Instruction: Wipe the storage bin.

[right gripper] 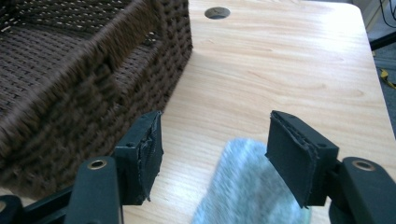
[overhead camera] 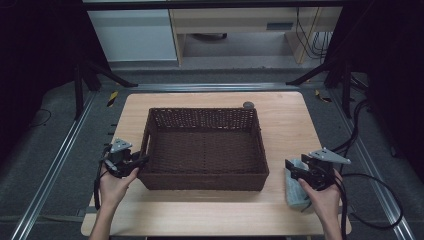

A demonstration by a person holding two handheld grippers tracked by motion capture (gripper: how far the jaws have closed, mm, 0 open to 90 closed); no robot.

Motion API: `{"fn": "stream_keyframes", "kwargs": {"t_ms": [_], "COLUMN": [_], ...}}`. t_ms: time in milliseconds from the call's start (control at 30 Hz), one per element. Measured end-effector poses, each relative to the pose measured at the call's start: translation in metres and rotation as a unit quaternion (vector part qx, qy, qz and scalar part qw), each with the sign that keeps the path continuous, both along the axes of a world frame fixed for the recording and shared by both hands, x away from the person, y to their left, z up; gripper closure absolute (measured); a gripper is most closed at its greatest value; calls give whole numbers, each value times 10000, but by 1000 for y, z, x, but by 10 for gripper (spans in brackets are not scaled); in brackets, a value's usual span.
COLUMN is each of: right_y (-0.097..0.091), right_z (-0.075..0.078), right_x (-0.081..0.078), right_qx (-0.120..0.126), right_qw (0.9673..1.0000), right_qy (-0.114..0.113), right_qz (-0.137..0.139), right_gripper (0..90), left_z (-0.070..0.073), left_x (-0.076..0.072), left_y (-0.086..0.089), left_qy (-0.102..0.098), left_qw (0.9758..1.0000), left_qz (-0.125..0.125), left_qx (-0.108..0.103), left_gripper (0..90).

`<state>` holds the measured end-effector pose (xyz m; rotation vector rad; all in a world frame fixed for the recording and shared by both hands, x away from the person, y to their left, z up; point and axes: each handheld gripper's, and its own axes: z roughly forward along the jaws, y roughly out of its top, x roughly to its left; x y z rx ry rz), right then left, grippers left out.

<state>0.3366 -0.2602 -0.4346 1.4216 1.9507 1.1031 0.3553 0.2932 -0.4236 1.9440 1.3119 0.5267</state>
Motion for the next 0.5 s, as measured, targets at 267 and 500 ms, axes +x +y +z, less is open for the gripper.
{"fn": "stream_keyframes", "kwargs": {"t_ms": [267,500], "right_y": [-9,-9], "right_z": [-21,-35], "right_x": [-7,-7], "right_qx": [-98,-298], "right_qw": [9995,9978], "right_qy": [286,586], "right_qz": [9,52], "right_gripper": [363,396], "left_z": [0,0], "left_x": [0,-1], "left_y": [0,0], "left_qy": [-12,-25], "left_qw": [10000,10000], "left_qz": [6,9], "left_qx": [16,20], "left_gripper": [641,641]}}
